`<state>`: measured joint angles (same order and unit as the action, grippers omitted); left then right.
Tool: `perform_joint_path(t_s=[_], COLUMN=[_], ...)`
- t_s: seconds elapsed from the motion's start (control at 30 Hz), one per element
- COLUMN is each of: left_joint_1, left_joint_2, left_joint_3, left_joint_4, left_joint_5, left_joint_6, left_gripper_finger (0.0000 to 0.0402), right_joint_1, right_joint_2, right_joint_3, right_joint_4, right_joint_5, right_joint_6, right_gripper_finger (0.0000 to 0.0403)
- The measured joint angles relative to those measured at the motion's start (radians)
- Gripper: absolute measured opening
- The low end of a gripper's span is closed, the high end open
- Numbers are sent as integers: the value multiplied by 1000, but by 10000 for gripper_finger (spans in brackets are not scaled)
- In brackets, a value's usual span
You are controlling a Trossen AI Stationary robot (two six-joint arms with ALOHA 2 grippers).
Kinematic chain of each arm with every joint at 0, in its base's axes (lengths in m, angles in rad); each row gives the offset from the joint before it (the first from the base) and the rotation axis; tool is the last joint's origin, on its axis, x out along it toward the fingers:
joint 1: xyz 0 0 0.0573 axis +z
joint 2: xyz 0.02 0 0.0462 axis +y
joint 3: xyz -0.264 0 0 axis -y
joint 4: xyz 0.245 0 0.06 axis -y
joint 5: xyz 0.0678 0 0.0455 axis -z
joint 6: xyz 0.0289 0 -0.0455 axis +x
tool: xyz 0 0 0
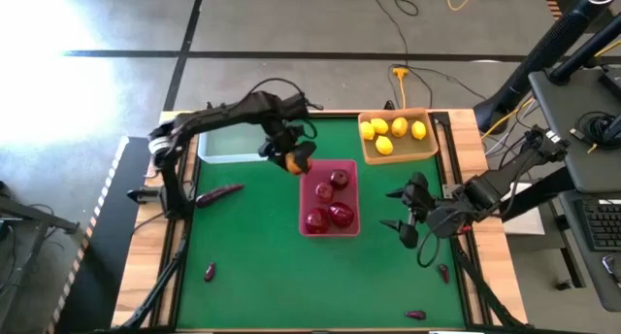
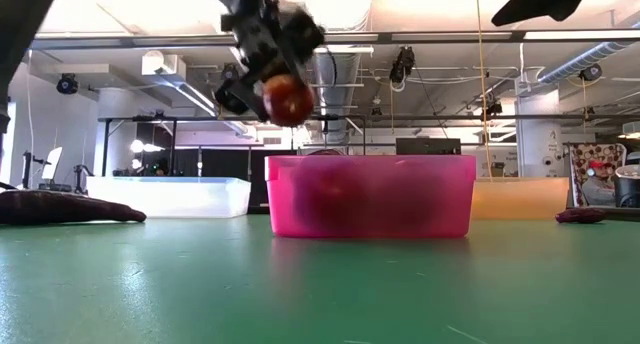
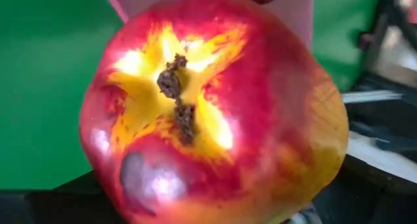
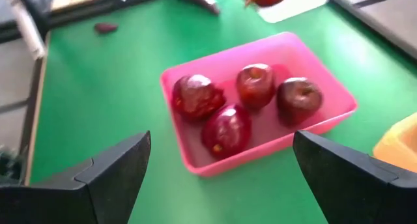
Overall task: Sort produce into baskets
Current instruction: Put the apple into the red bin
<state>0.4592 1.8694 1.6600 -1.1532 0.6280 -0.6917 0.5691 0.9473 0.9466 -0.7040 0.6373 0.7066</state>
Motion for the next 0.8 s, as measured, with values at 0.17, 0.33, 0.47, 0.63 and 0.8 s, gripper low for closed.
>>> perform_joint_path(t_s=[0.17,0.33,0.47,0.63,0.8], left_joint_1=[67,69,95,135,161], left_joint_2=[150,303,396,438,438], left_joint_3=[49,133,192,227,220], left_joint_4=[3,3,-8,-27,-76], left_joint_5=[321,647,643,634,592], left_joint_6=[23,124,140,146,160], left_gripper_finger=[310,311,311,316,339], right_joint_1=[0,0,0,0,-12], right_joint_2=[3,4,5,10,12], right_joint_3=[7,8,6,4,2], right_joint_4=[7,6,5,6,4], right_joint_5=[94,106,107,96,104], right_joint_6=[75,150,225,265,267], right_gripper_finger=[368,368,368,368,368])
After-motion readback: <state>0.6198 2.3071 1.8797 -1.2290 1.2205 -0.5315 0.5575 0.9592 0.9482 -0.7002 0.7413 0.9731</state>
